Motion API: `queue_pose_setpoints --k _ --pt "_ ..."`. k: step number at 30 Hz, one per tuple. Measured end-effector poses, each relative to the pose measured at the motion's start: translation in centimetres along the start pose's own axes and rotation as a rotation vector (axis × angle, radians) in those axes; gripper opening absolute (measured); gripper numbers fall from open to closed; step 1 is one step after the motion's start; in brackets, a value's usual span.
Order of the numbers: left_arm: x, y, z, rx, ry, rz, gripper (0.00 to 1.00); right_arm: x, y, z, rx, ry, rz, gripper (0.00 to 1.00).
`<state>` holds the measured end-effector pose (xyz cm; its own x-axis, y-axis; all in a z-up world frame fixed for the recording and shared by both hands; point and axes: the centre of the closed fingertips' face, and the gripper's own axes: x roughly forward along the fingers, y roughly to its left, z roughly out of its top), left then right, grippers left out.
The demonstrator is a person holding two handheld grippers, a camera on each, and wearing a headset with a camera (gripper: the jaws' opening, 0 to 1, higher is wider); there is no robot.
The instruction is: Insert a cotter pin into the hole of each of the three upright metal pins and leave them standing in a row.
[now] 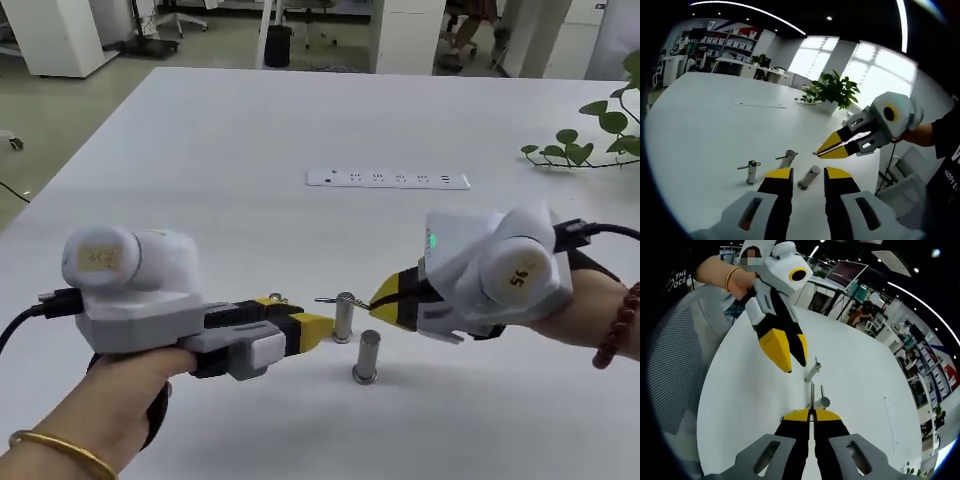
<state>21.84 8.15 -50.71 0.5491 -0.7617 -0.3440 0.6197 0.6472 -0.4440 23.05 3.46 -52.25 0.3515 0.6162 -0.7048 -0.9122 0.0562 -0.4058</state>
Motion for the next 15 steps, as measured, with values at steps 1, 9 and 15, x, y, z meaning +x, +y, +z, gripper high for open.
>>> queue_pose_setpoints --k 1,9,15 --pt "0.0 -0.1 0.0 -0.013 -0.002 -0.006 0.19 0.0 0.1 0.1 -0.004 -0.001 0.0 0.0" --pt "0.1 -0.7 -0.5 -0.034 0.014 -0.024 0.16 -0.3 1.3 1.1 -0.074 -0.013 0.014 0.0" --pt "0.2 -1.4 -0.7 -0.038 0.016 -0.049 0.13 -0.2 2.3 1.8 -0.133 -0.017 0.03 0.0"
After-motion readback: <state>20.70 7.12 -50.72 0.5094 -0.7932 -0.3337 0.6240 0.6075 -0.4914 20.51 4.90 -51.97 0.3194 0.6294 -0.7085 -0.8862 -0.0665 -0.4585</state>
